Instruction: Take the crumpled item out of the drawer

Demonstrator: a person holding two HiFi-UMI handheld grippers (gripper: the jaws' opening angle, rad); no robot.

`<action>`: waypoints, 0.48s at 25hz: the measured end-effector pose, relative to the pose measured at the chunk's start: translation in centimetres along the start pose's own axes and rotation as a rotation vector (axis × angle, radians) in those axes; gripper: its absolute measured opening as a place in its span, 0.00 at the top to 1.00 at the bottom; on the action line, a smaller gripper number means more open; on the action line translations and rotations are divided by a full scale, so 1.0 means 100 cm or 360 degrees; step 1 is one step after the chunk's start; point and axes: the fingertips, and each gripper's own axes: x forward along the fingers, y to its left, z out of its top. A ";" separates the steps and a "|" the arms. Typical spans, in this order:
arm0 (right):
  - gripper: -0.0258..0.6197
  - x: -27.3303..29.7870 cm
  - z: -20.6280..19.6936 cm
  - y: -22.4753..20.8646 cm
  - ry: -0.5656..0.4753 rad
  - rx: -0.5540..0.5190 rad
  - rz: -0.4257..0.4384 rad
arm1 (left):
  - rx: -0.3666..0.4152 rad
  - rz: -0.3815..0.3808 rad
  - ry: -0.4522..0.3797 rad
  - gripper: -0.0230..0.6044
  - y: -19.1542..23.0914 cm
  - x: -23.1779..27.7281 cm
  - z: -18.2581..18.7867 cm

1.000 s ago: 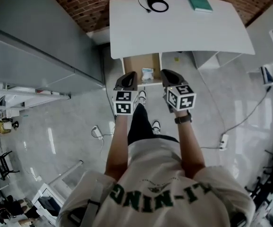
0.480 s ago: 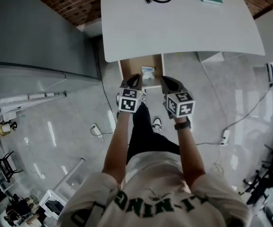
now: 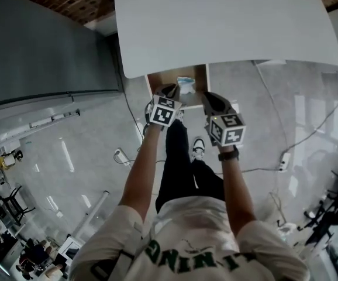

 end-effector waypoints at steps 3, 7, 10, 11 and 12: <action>0.95 0.008 -0.007 -0.005 -0.0005 0.0034 -0.0010 | 0.0047 -0.0040 0.0039 0.92 0.003 0.025 -0.007; 0.95 0.018 -0.019 -0.018 0.0001 0.0093 -0.0040 | 0.0117 -0.0133 0.0175 0.90 -0.004 0.050 -0.022; 0.95 0.023 -0.027 -0.024 0.0005 0.0132 -0.0051 | 0.0150 -0.0183 0.0243 0.87 -0.007 0.068 -0.031; 0.95 0.024 -0.030 -0.026 0.0005 0.0144 -0.0054 | 0.0161 -0.0199 0.0264 0.86 -0.008 0.073 -0.034; 0.95 0.026 -0.033 -0.028 0.0006 0.0154 -0.0058 | 0.0175 -0.0215 0.0283 0.86 -0.009 0.079 -0.037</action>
